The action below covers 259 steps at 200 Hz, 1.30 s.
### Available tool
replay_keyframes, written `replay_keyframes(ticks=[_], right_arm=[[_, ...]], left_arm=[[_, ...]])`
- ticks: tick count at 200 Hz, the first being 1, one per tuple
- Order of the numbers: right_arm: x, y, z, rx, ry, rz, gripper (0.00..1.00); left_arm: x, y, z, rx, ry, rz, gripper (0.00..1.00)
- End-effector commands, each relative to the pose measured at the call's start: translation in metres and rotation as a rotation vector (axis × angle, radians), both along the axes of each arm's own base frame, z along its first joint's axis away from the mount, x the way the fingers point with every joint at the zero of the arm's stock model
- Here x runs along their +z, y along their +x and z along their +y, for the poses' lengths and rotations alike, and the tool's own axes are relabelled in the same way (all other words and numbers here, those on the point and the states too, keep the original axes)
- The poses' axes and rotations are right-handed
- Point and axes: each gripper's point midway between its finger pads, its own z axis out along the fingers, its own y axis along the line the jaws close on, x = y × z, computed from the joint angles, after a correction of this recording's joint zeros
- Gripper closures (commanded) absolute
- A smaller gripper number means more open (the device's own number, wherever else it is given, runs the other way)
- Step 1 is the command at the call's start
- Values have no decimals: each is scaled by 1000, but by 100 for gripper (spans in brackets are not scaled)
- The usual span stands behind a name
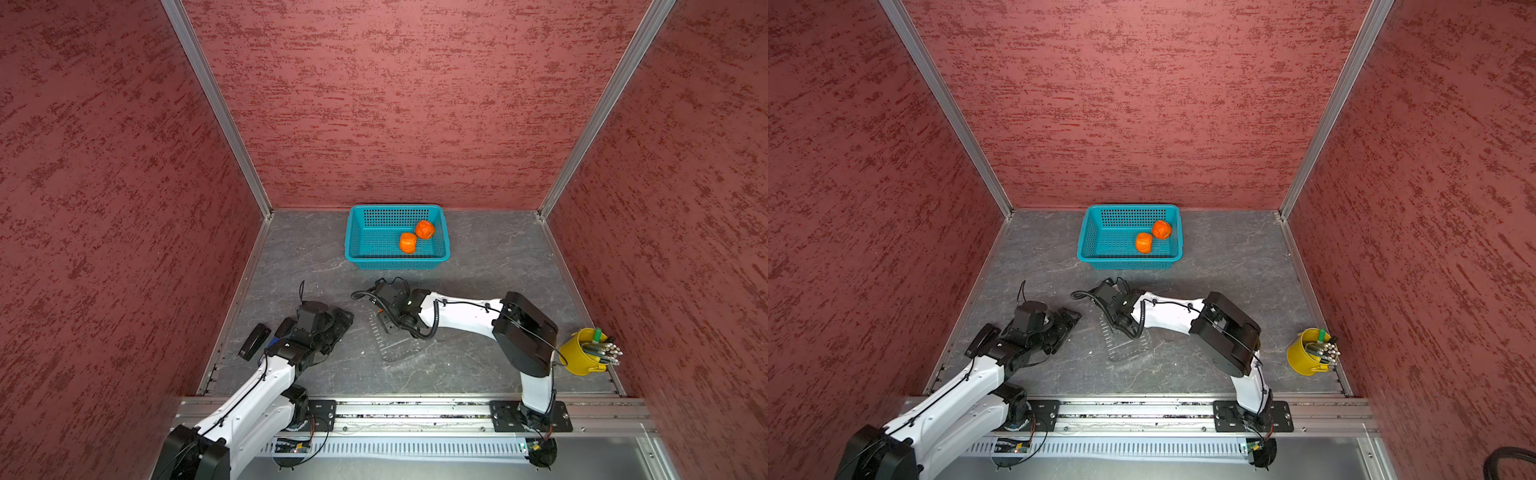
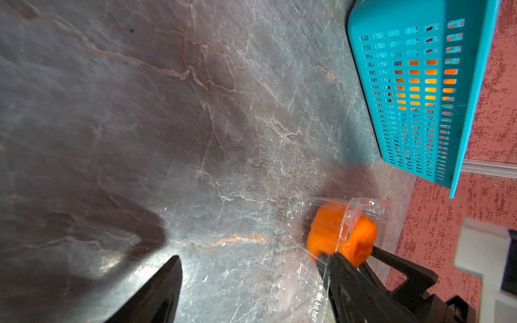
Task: Take oranges out of containers
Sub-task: Pick up the orange from the packing box, then place the orange in the basket.
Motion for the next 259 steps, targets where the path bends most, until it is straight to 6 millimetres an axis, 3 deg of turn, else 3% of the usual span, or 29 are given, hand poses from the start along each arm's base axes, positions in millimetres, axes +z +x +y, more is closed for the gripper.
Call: replay_keyframes(ticks=[1,25,51,74,93,116,132,167,181,209,259], right_arm=[[16,6,12,-21,67,-11,59],[46,5,10,-20,110,-39,66],[109,10,5,-15,184,-120,67],[167,37,-7,-46,263,-201,67],[194,75,-19,-88,282,-263,67],[201,126,-26,-133,307,-288,67],[196,161,-29,-166,314,-288,65],[164,211,-21,-176,300,-226,48],[154,217,-12,-148,285,-196,36],[142,220,-4,-145,280,-147,24],[170,210,-18,-161,298,-207,21]], left_arm=[[10,7,-2,-3,-12,-38,16],[11,7,-2,-4,-14,-42,16],[13,9,-2,-3,-17,-49,16],[14,10,-2,-4,-17,-52,16],[16,12,-2,-4,-13,-56,16],[17,12,-3,-9,-13,-57,16],[18,11,-2,-11,-11,-57,16],[20,10,0,-5,-3,-65,16],[20,10,1,0,-4,-64,16],[19,10,1,-2,-5,-59,16],[20,10,2,1,-5,-60,15]])
